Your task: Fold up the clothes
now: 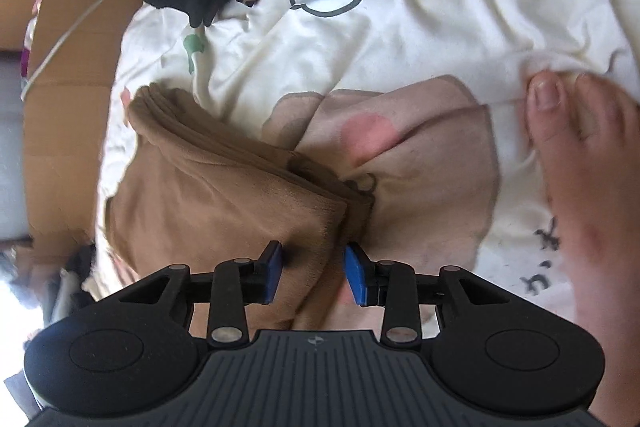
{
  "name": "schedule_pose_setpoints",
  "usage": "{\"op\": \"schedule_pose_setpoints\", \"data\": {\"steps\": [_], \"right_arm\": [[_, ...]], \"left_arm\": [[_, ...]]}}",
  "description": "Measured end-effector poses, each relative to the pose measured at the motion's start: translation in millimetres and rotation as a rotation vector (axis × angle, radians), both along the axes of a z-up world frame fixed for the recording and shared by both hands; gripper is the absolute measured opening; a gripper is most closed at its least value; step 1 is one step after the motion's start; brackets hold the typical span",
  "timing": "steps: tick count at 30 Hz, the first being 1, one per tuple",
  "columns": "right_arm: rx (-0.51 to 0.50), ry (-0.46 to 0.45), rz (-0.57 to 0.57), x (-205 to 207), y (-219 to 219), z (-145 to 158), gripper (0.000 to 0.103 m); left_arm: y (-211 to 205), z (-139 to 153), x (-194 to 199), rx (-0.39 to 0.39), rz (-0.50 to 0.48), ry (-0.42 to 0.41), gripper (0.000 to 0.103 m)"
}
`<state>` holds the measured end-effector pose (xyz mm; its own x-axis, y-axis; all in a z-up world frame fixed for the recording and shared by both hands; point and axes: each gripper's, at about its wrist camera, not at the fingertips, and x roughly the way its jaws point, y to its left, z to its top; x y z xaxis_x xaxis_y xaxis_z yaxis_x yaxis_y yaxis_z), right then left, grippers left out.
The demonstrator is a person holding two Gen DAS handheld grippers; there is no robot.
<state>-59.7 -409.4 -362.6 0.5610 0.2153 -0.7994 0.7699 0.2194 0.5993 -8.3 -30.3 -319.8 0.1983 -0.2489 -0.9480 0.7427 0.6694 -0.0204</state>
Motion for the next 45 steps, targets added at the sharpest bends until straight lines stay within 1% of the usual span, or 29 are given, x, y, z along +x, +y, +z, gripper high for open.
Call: {"op": "schedule_pose_setpoints", "data": {"steps": [3, 5, 7, 11, 12, 15, 16, 17, 18, 19, 20, 23, 25, 27, 33, 38, 40, 42, 45], "right_arm": [[0.0, 0.001, -0.013, 0.3, -0.9, -1.6, 0.039], [0.011, -0.007, -0.033, -1.3, -2.4, -2.2, 0.039], [0.026, -0.017, -0.062, -4.0, -4.0, -1.6, 0.039], [0.037, -0.038, -0.097, -4.2, -4.1, 1.8, 0.038], [0.039, -0.042, -0.098, -3.3, -3.8, 1.8, 0.038], [0.04, -0.048, -0.094, -0.3, -3.4, 1.3, 0.038], [0.037, -0.044, -0.091, 0.6, -3.9, 0.6, 0.034], [0.034, -0.04, -0.09, 1.4, -4.5, 0.0, 0.028], [0.031, -0.034, -0.096, 1.5, -5.5, -0.3, 0.023], [0.024, -0.024, -0.107, 0.9, -6.8, -0.4, 0.016], [0.017, -0.014, -0.119, -0.2, -7.8, -0.3, 0.012], [0.007, -0.016, -0.139, -3.3, -8.8, 1.5, 0.004], [-0.008, -0.026, -0.131, -3.4, -8.2, 4.9, 0.002], [-0.023, -0.031, -0.117, -3.3, -7.3, 8.3, 0.002], [-0.044, -0.002, -0.098, -8.0, -4.1, 7.6, 0.001], [-0.045, 0.019, -0.082, -6.2, -3.8, 7.6, 0.002], [-0.064, 0.054, -0.067, -5.3, -5.0, 10.0, 0.004], [-0.096, 0.067, -0.045, -5.3, -5.4, 14.3, 0.006], [-0.179, 0.071, 0.008, -3.7, -4.4, 25.3, 0.008]], "left_arm": [[-0.1, -5.8, -4.3, 0.02, -0.012, -0.038, 0.056], [0.4, -8.6, -8.0, 0.036, -0.042, -0.069, 0.047], [0.7, -9.1, -11.6, 0.048, -0.072, -0.106, 0.042], [-1.9, -7.4, -18.3, 0.068, -0.128, -0.195, 0.036], [-2.5, -7.8, -19.3, 0.073, -0.139, -0.208, 0.036], [-2.7, -9.5, -21.2, 0.085, -0.163, -0.231, 0.03], [-1.8, -9.8, -21.7, 0.084, -0.167, -0.233, 0.022], [0.0, -9.5, -21.4, 0.077, -0.169, -0.226, 0.012], [1.9, -8.7, -20.4, 0.07, -0.168, -0.214, 0.009], [3.5, -7.8, -19.2, 0.065, -0.166, -0.202, 0.007], [5.7, -6.1, -18.0, 0.059, -0.156, -0.194, 0.004], [13.7, 1.7, -14.4, 0.034, -0.1, -0.177, 0.002], [18.6, 6.5, -12.6, 0.017, -0.064, -0.169, 0.002], [21.9, 9.1, -12.5, 0.011, -0.048, -0.166, 0.002], [30.7, 6.0, -14.6, 0.022, -0.042, -0.139, 0.0], [40.2, -1.7, -7.9, 0.075, 0.002, -0.091, 0.0], [47.5, -0.5, -2.4, 0.077, 0.05, -0.076, 0.0], [57.8, 3.4, 7.1, 0.038, 0.129, -0.054, 0.0], [69.8, 10.3, 20.8, -0.028, 0.238, -0.028, 0.001]]}}
